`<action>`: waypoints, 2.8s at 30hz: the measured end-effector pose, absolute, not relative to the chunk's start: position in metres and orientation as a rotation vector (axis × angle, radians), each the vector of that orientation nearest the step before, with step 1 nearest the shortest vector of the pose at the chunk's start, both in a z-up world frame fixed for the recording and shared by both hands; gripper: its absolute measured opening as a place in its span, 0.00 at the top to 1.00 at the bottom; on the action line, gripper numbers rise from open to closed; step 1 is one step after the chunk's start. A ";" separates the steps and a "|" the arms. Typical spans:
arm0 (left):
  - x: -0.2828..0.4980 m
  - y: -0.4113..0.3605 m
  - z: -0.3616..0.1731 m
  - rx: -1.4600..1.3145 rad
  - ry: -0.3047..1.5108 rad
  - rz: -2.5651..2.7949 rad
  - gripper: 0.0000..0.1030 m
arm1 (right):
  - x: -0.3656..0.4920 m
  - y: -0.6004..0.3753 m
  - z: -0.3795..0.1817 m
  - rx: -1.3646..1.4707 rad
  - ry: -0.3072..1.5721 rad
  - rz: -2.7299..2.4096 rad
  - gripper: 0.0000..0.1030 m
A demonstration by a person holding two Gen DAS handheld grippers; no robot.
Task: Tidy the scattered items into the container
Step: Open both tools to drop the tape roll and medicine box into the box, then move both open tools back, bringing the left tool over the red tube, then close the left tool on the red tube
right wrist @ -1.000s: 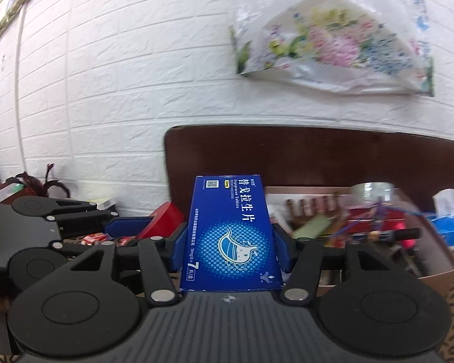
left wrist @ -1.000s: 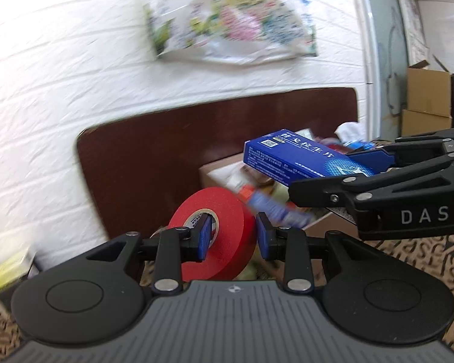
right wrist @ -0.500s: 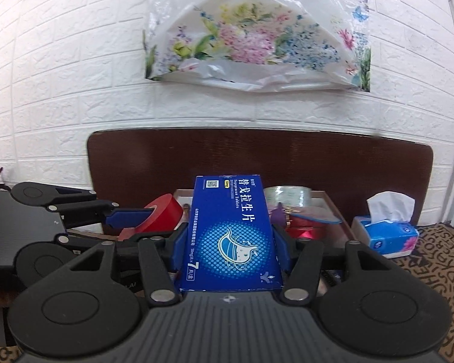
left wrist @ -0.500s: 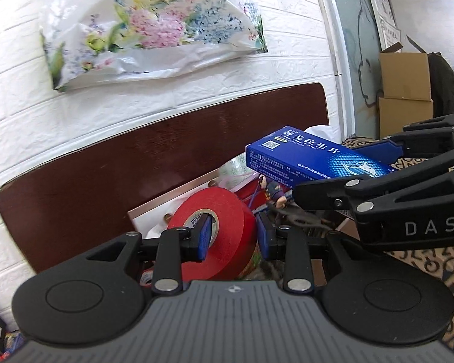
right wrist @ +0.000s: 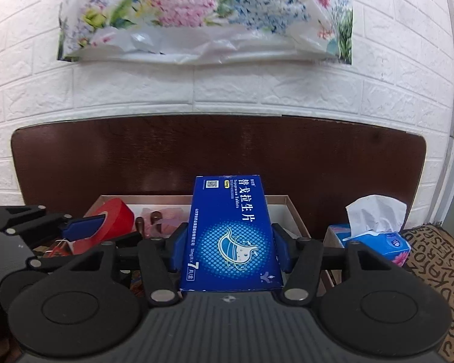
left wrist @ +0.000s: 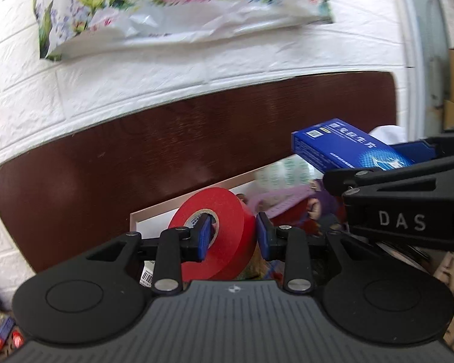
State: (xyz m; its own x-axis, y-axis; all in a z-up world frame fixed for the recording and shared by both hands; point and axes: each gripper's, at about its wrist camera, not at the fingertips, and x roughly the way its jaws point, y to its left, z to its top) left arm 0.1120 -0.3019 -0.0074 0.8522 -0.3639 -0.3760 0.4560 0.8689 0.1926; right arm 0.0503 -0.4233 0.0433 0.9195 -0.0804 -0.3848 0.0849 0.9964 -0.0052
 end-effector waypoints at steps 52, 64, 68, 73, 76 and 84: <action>0.060 -0.046 -0.035 0.203 0.377 -0.112 0.04 | -0.032 -0.188 0.037 -0.018 0.373 0.276 0.04; 0.099 -0.056 -0.069 0.237 0.482 0.074 0.04 | -0.018 -0.194 0.016 -0.004 0.414 0.243 0.03; 0.118 -0.064 -0.075 0.233 0.527 0.127 0.04 | -0.014 -0.198 0.011 -0.006 0.424 0.236 0.03; 0.140 -0.064 -0.086 0.189 0.620 0.223 0.05 | -0.012 -0.206 0.011 -0.007 0.428 0.231 0.02; 0.150 -0.067 -0.096 0.200 0.678 0.249 0.05 | -0.011 -0.211 0.010 -0.007 0.428 0.229 0.02; 0.141 -0.073 -0.103 0.248 0.661 0.273 0.25 | -0.008 -0.222 0.009 0.007 0.420 0.234 0.02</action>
